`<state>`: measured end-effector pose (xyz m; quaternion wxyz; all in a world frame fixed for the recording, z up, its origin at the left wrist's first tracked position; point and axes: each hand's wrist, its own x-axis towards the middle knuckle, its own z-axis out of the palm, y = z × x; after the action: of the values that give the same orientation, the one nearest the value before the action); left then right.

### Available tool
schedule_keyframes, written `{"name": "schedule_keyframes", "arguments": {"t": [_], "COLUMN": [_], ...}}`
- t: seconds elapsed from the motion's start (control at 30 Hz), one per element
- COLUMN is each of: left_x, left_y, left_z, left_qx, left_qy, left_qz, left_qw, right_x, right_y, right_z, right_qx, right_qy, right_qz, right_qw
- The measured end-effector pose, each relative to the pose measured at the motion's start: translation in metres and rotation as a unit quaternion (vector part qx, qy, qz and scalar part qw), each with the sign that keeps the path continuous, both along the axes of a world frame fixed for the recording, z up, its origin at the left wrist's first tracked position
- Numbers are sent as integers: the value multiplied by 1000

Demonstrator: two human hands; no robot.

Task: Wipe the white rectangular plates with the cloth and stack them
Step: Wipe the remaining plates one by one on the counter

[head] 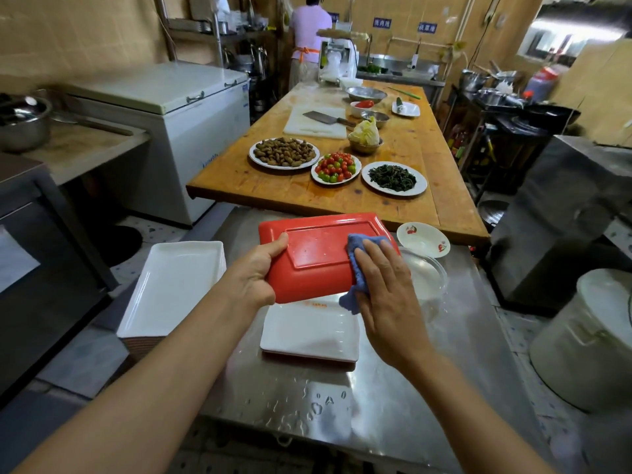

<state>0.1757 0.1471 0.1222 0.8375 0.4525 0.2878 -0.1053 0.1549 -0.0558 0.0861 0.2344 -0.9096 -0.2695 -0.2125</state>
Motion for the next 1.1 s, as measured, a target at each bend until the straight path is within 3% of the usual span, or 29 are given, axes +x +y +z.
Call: {"name": "schedule_keyframes", "arguments": {"t": [0.23, 0.37, 0.57, 0.73, 0.87, 1.1], "left_x": [-13, -26, -37, -45, -51, -68], "left_y": [-11, -4, 32, 63, 82, 112], "left_z": [-8, -16, -17, -20, -22, -23], "left_qx": [-35, -14, 30, 10, -4, 19], "left_qy": [-42, -94, -94, -66, -50, -83], "left_qz": [43, 58, 99, 120, 131, 149], "left_qw": [998, 994, 990, 991, 990, 985], "right_x": [-25, -10, 16, 26, 25, 31], "right_y": [68, 83, 68, 60, 68, 79], "right_z": [-7, 8, 10, 0, -5, 2], "right_qx": [33, -20, -66, 56, 178, 218], "right_qy": [27, 62, 71, 103, 170, 215], "right_qz": [71, 70, 43, 20, 6, -19], "right_qw": [997, 995, 994, 993, 969, 952]}}
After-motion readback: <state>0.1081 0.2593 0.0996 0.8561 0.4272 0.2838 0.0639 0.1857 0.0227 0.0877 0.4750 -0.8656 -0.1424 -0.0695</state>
